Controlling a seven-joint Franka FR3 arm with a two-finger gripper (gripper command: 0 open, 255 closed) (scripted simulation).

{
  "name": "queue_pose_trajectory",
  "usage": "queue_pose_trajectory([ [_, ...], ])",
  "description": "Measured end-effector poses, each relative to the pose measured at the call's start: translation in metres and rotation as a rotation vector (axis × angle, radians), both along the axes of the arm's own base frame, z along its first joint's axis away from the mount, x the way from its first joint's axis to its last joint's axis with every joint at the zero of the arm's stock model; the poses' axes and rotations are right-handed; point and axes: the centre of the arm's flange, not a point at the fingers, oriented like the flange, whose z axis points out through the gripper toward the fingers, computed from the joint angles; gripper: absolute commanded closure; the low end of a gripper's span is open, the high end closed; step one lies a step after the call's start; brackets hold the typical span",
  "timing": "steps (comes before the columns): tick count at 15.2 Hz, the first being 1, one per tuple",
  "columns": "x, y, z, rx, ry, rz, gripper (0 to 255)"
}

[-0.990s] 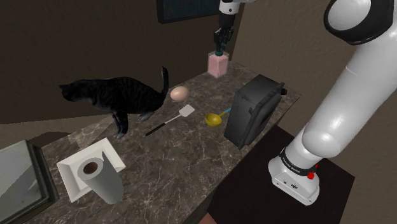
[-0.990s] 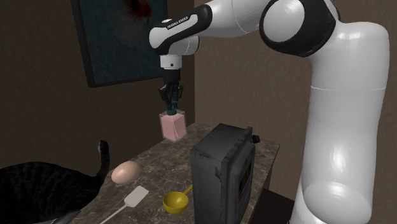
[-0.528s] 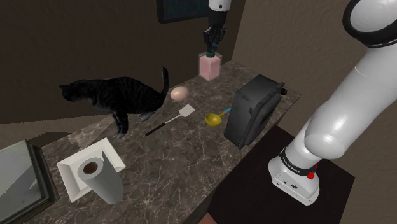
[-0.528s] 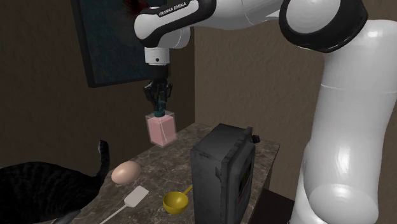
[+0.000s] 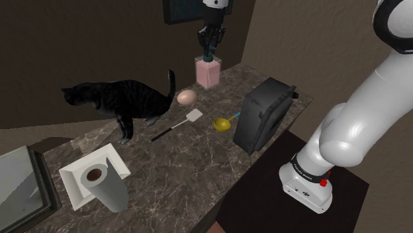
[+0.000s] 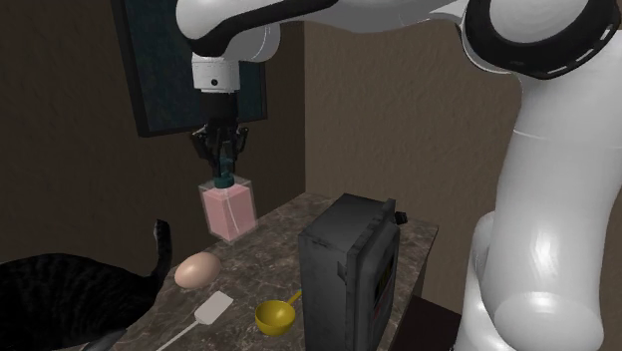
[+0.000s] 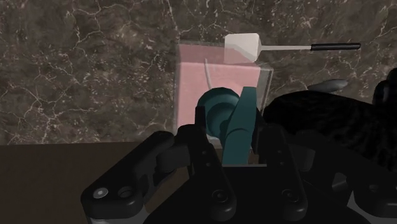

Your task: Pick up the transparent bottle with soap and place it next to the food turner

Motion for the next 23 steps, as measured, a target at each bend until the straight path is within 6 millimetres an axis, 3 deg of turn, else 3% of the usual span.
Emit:
queue_pose_trajectory([
  [23, -0.062, 0.293, 0.066, -0.001, 0.000, 0.001, 255],
])
